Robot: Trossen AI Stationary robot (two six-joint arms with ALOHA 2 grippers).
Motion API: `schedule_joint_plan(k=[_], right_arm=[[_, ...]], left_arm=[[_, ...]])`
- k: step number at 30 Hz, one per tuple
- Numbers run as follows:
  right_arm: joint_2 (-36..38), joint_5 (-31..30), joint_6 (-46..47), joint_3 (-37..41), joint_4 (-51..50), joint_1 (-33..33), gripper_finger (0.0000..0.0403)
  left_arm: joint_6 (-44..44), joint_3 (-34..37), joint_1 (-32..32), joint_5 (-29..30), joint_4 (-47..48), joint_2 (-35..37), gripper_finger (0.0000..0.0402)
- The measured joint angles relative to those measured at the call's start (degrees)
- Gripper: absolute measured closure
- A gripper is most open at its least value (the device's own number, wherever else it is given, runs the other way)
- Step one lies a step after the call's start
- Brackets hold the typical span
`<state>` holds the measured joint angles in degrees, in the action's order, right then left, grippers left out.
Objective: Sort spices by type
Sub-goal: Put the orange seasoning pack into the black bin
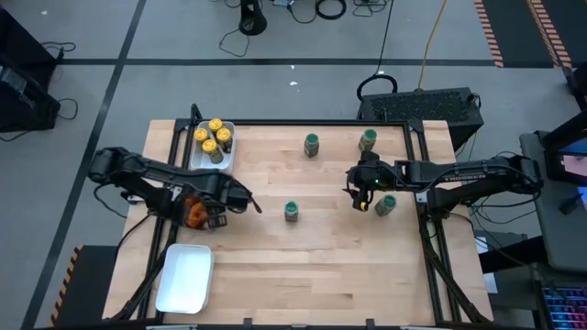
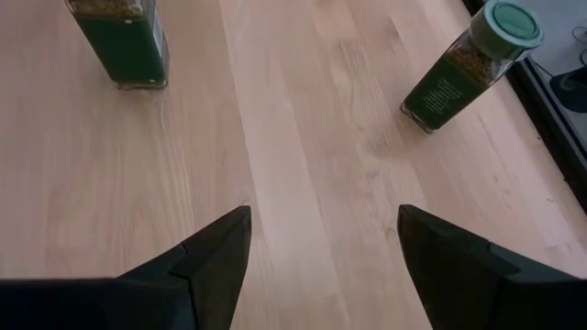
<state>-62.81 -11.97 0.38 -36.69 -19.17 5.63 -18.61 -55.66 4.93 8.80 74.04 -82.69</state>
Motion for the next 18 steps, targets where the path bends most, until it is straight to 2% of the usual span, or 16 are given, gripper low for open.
schedule_joint_plan(k=[4, 10, 18], right_arm=[[0.0, 0.0, 0.0, 0.0, -0.61, 0.0, 0.0145], [-0.02, 0.0, -0.48, 0.0, -0.71, 0.0, 0.0145], [-0.02, 0.0, -0.2, 0.0, -0.28, 0.0, 0.0145]], left_arm=[[-1.81, 0.0, -1.61, -0.64, 3.42, -0.18, 0.0274], [-6.35, 0.02, -3.91, -6.98, 8.26, 0.99, 0.0274], [-5.97, 0.04, -4.24, -4.03, 8.99, 0.93, 0.0274]])
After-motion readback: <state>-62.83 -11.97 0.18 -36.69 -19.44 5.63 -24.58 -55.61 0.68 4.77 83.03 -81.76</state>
